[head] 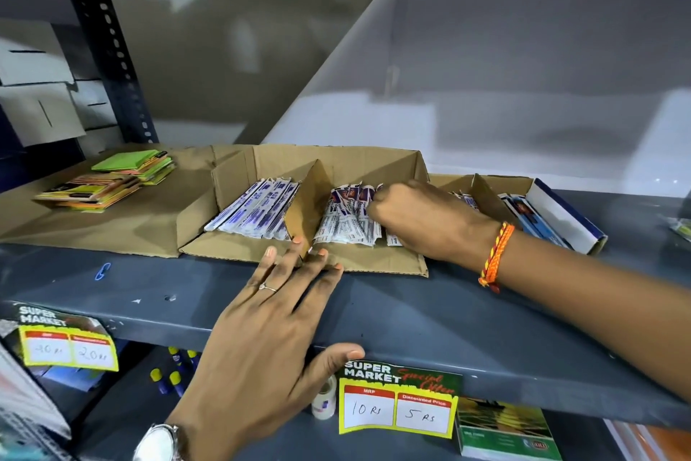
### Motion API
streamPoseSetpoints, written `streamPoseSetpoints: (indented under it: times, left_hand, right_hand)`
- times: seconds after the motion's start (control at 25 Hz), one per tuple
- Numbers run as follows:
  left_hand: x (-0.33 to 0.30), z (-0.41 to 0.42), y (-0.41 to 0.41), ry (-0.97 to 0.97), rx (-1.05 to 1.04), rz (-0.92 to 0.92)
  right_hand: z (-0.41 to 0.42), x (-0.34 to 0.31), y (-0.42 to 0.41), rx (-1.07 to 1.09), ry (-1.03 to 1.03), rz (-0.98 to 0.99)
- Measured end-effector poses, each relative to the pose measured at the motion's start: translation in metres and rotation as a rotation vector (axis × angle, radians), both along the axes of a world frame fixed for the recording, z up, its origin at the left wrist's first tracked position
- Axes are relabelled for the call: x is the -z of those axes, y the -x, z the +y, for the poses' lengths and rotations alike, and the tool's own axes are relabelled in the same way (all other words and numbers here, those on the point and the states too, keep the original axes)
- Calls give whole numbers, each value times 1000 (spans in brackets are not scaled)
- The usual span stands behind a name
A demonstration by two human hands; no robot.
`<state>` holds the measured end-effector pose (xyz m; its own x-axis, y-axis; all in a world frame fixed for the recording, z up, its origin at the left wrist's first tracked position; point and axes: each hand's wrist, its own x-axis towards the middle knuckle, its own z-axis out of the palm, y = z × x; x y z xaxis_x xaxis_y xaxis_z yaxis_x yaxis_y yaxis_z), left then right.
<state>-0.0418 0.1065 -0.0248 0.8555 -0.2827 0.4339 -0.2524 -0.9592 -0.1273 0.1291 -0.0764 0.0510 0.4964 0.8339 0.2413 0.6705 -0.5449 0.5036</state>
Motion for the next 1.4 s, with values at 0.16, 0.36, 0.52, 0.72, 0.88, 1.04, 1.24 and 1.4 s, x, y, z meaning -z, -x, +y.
streamPoseSetpoints:
  times: [0.16,0.36,0.52,0.72,0.88,1.04,1.24,1.4]
  left_hand:
    - [1,1,-1,14,5,6]
    - [1,2,-2,25,5,24]
    - [0,3,-2,18,14,19]
    - [1,4,-2,6,26,6]
    - [0,4,-3,9,32,17]
    - [-4,3,-4,49,83,12]
    - [-22,-17,-7,158,118,100]
    - [-36,-30,-25,109,27,233]
  right_hand:
    - [-2,-2,-1,17,11,74]
    - [2,-11,-3,-150,-159,193]
    - [19,-5,-2,-220,-87,431]
    - [25,5,-23,-125,-79,365]
    - [24,5,-21,-104,-98,356]
    - [5,-5,-2,-81,-228,319]
    - [-45,-21,29,20,-399,304]
    - [-90,5,75,112,-501,282]
